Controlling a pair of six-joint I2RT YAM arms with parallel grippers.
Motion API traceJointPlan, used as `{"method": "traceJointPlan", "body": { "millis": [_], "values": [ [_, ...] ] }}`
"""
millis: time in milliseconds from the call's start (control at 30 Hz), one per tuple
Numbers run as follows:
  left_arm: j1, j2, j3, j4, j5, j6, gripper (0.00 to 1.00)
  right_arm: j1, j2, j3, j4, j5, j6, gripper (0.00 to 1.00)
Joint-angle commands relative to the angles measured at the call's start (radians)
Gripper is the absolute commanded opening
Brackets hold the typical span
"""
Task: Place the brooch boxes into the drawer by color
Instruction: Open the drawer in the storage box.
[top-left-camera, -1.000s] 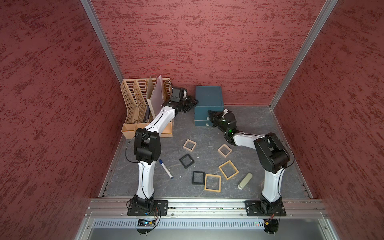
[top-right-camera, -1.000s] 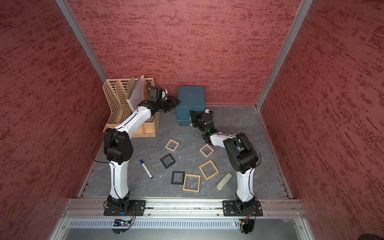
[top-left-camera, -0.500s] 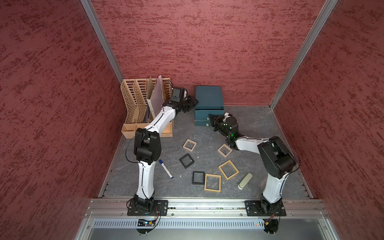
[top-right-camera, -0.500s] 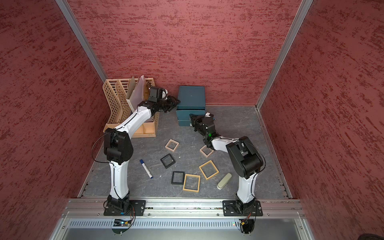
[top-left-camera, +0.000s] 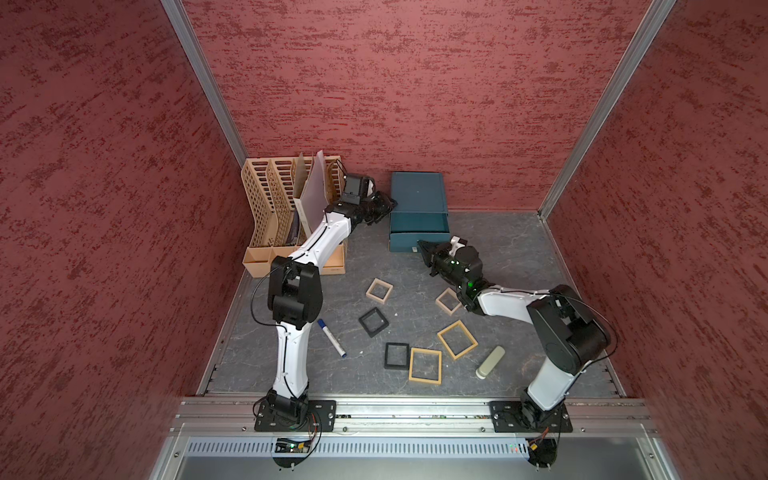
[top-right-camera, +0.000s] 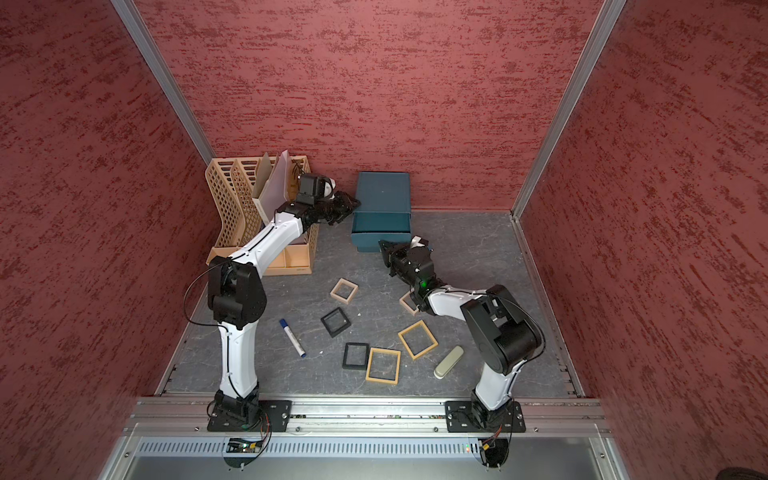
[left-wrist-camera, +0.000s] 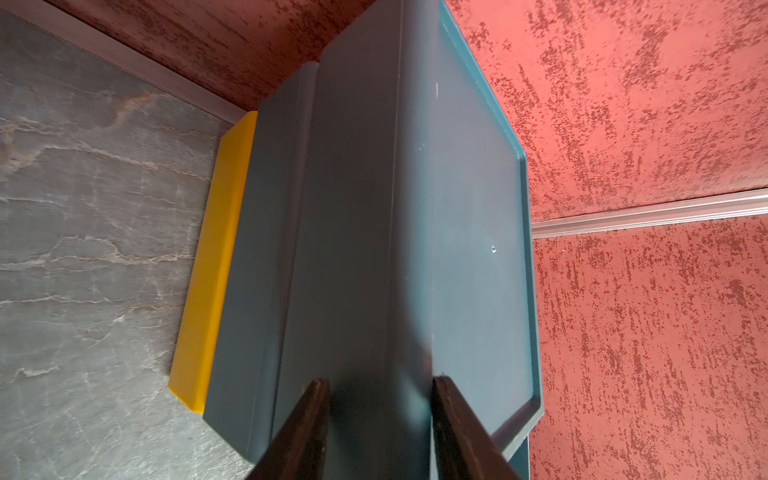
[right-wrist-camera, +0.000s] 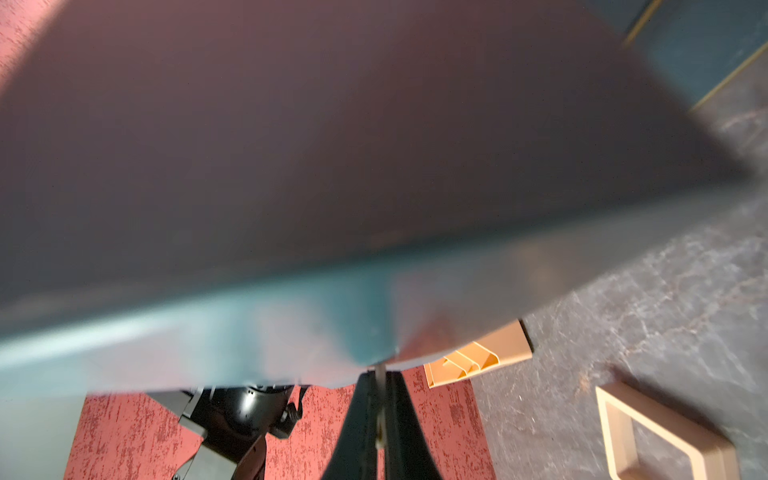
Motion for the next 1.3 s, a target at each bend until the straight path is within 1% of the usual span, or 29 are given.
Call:
{"method": "traceJointPlan", "body": {
  "millis": [0, 233, 700, 967, 1000, 1033, 1100, 1200, 1267],
  "values": [
    [-0.016, 0.021, 0.008, -0.063, 0.008, 0.009, 0.43, 0.017, -0.041, -0.023, -0.008, 0.018, 0.015, 0.00],
    [-0.016, 0.021, 0.011, -0.063, 0.008, 0.009, 0.43, 0.049, -0.078, -0.075, -0.001, 0.038, 0.031, 0.00],
    [-0.018, 0.016, 0.013, -0.066, 0.006, 0.009, 0.43, 0.089, -0.132, -0.118, -0.029, 0.074, 0.030, 0.00],
    [-0.017, 0.012, 0.013, -0.070, 0.008, 0.009, 0.43, 0.092, -0.124, -0.135, -0.026, 0.082, 0.038, 0.00],
    [-0.018, 0.012, 0.013, -0.069, 0.008, 0.010, 0.43, 0.091, -0.126, -0.134, -0.027, 0.084, 0.038, 0.02],
    [-0.018, 0.012, 0.010, -0.070, 0.009, 0.011, 0.43, 0.092, -0.126, -0.134, -0.025, 0.085, 0.036, 0.08],
    [-0.018, 0.010, 0.009, -0.069, 0.010, 0.013, 0.44, 0.091, -0.130, -0.133, -0.029, 0.086, 0.034, 0.25],
    [-0.017, 0.007, 0.007, -0.071, 0.009, 0.014, 0.45, 0.092, -0.142, -0.126, -0.059, 0.083, 0.030, 0.39],
    [-0.016, 0.006, 0.007, -0.071, 0.010, 0.016, 0.46, 0.092, -0.152, -0.125, -0.082, 0.087, 0.024, 0.45]
  ]
}}
